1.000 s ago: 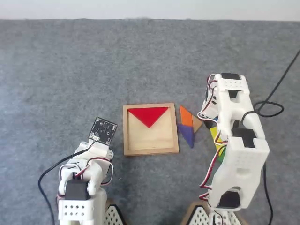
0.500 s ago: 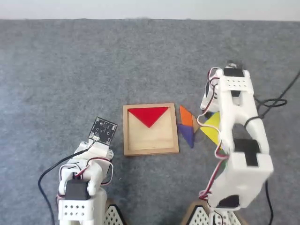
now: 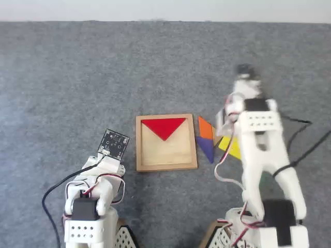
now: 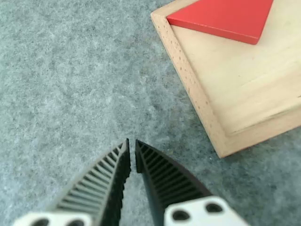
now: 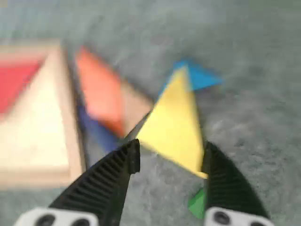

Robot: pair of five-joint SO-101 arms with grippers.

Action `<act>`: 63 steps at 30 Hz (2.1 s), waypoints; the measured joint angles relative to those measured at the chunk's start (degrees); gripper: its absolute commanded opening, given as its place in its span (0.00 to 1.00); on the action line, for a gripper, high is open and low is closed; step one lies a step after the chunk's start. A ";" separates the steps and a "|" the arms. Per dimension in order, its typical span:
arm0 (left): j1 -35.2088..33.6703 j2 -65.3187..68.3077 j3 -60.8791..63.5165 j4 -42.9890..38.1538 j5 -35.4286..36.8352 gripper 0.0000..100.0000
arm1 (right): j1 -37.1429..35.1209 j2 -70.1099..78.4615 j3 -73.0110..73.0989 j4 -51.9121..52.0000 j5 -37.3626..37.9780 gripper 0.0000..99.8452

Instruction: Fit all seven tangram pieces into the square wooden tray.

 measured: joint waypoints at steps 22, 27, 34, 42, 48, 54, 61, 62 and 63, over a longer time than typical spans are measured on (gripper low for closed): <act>0.00 0.00 0.00 0.00 0.00 0.02 | -3.69 14.51 7.12 -10.99 11.60 0.41; 0.00 0.00 0.00 0.00 0.00 0.02 | -3.78 16.00 7.03 -10.99 11.60 0.38; 0.00 0.00 0.00 0.00 0.00 0.02 | -3.69 16.53 6.95 -14.42 5.89 0.33; 0.00 0.00 0.00 0.00 0.00 0.02 | -3.69 16.53 7.03 -15.56 1.58 0.33; 0.00 0.00 0.00 0.00 0.00 0.02 | -3.69 16.53 7.03 -15.56 1.41 0.33; 0.00 0.00 0.00 0.00 0.00 0.02 | -2.11 16.44 6.24 -13.45 1.41 0.33; 0.00 0.00 0.00 0.00 0.00 0.02 | -0.53 6.59 6.24 -6.95 1.67 0.33; 0.00 0.00 0.00 0.00 0.00 0.02 | -0.53 5.36 6.24 -6.42 2.20 0.33; 0.00 0.00 0.00 0.00 0.00 0.02 | -0.44 4.57 6.15 -5.89 2.46 0.33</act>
